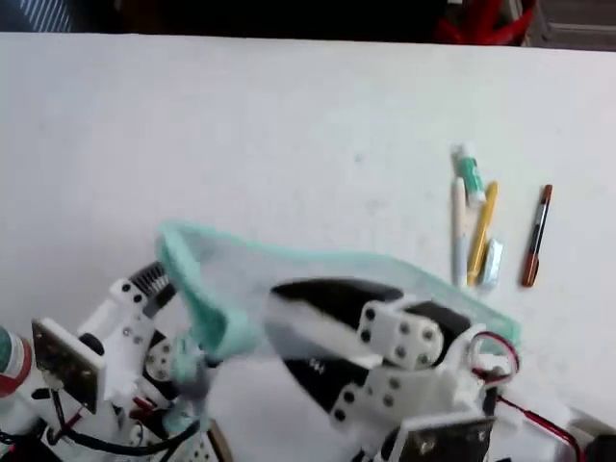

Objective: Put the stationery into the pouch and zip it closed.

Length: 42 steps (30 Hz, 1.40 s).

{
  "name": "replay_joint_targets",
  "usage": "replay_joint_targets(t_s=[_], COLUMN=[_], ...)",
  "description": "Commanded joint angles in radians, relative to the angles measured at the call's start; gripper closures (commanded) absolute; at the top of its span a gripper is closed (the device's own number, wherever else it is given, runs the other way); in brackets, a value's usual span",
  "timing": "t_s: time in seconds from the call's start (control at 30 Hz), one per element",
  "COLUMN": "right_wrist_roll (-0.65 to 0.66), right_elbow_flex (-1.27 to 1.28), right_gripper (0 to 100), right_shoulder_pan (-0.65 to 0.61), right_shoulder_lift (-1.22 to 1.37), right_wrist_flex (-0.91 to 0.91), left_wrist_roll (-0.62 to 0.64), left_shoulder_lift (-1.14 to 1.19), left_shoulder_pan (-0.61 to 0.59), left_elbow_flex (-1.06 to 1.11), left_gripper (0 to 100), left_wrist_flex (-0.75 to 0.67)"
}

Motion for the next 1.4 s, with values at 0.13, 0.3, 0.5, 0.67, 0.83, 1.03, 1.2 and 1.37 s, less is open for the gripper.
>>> replay_joint_targets(t_s=[0.13,0.3,0.5,0.67,0.83,1.03,1.2,1.37], right_wrist_roll=[0.011,0.011,0.002,0.009,0.011,0.012,0.049,0.052], right_elbow_flex=[0.012,0.078,0.149,0.104,0.003,-0.13,-0.152,-0.157], right_gripper=[97.7,97.0,98.0,98.0,98.1,98.1,98.1,98.1], right_shoulder_pan=[0.189,0.188,0.286,0.275,0.185,0.05,0.007,-0.094], right_shoulder_lift=[0.091,0.093,0.084,0.042,0.024,0.025,0.025,0.025], right_wrist_flex=[-0.038,-0.061,-0.159,-0.136,-0.015,0.105,0.133,0.159], left_wrist_roll=[-0.014,-0.014,-0.069,0.015,0.077,0.078,0.078,0.078], left_shoulder_lift=[-0.018,-0.018,-0.016,-0.016,-0.016,-0.016,-0.016,-0.016], left_shoulder_pan=[0.042,0.047,0.041,-0.085,-0.179,-0.174,-0.064,0.013], left_elbow_flex=[-0.008,-0.006,0.049,0.155,0.141,0.107,-0.049,-0.087], left_gripper=[77,84,83,75,75,75,70,69], left_wrist_flex=[-0.005,-0.005,-0.029,-0.14,-0.155,-0.114,0.071,0.117])
